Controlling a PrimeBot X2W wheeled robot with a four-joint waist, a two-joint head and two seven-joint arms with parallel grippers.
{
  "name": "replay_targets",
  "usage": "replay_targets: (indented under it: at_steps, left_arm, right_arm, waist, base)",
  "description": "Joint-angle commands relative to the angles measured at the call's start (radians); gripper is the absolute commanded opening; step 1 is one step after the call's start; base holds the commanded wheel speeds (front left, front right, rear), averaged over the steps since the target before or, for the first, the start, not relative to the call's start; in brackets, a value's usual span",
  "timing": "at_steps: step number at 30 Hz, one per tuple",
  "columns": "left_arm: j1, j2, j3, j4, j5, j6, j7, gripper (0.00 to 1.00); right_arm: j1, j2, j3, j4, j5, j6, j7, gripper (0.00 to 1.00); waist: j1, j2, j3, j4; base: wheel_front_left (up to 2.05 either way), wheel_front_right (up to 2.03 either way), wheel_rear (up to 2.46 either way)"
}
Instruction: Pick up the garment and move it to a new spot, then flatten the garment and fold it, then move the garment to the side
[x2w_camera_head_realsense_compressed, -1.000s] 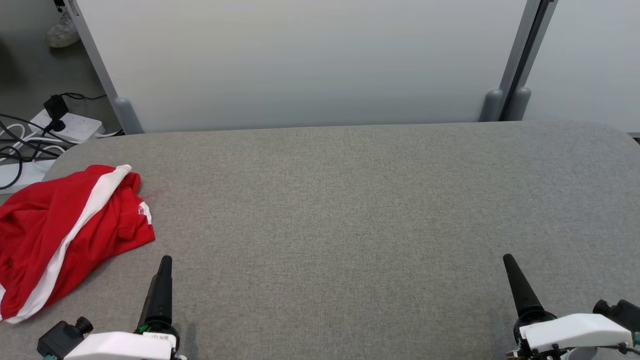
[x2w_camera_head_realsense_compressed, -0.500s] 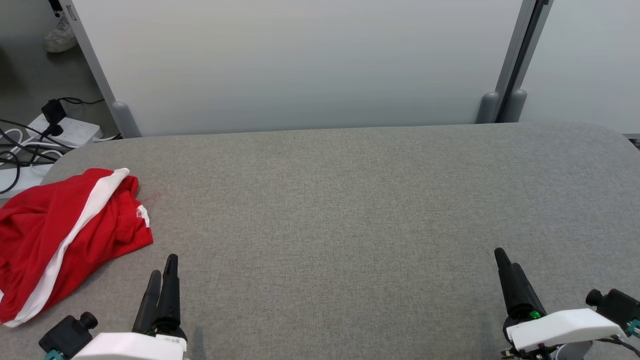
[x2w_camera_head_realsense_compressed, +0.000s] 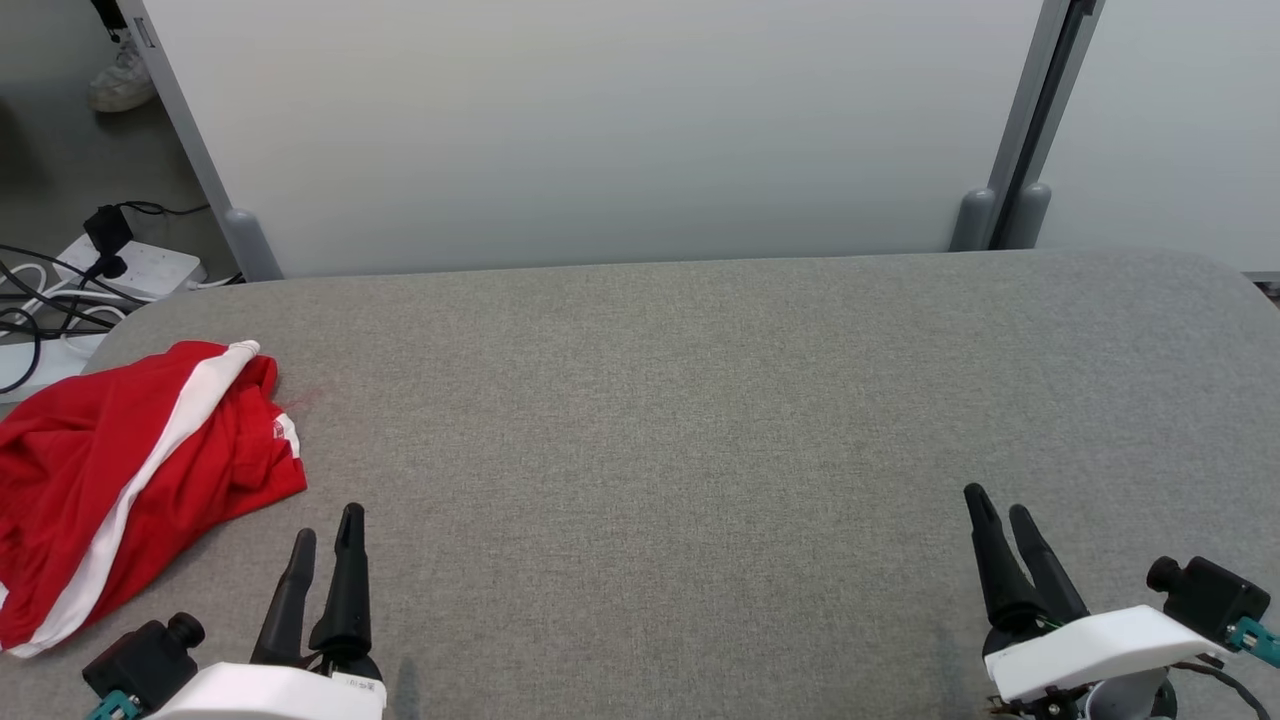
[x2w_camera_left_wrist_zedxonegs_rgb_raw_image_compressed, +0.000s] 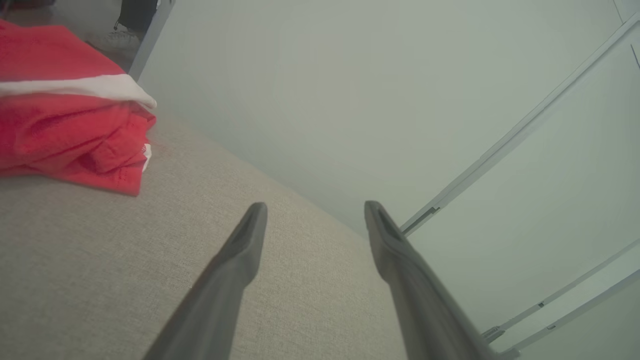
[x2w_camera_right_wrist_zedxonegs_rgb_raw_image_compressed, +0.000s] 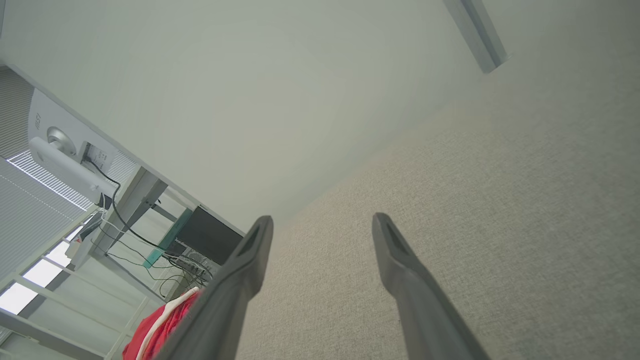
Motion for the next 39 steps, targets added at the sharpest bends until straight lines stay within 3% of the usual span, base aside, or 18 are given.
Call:
replay_targets:
  at_steps: [1, 39]
  left_arm:
    - [-0.034, 0.016, 0.018, -0.033, 0.032, -0.003, -0.013, 1.00]
    - [-0.045, 0.021, 0.008, -0.083, 0.486, 0.006, -0.125, 1.00]
  right_arm:
    - [-0.052, -0.013, 0.022, -0.039, -0.028, 0.005, -0.020, 1.00]
    - [-0.094, -0.020, 0.104, -0.090, -0.451, 0.008, -0.131, 1.00]
  waist:
    - [-0.0001, 0.0000, 0.001, 0.000]
    - [-0.0001, 0.0000, 0.002, -0.010]
  base:
    - [0.00, 0.00, 0.00]
    - [0.00, 0.00, 0.00]
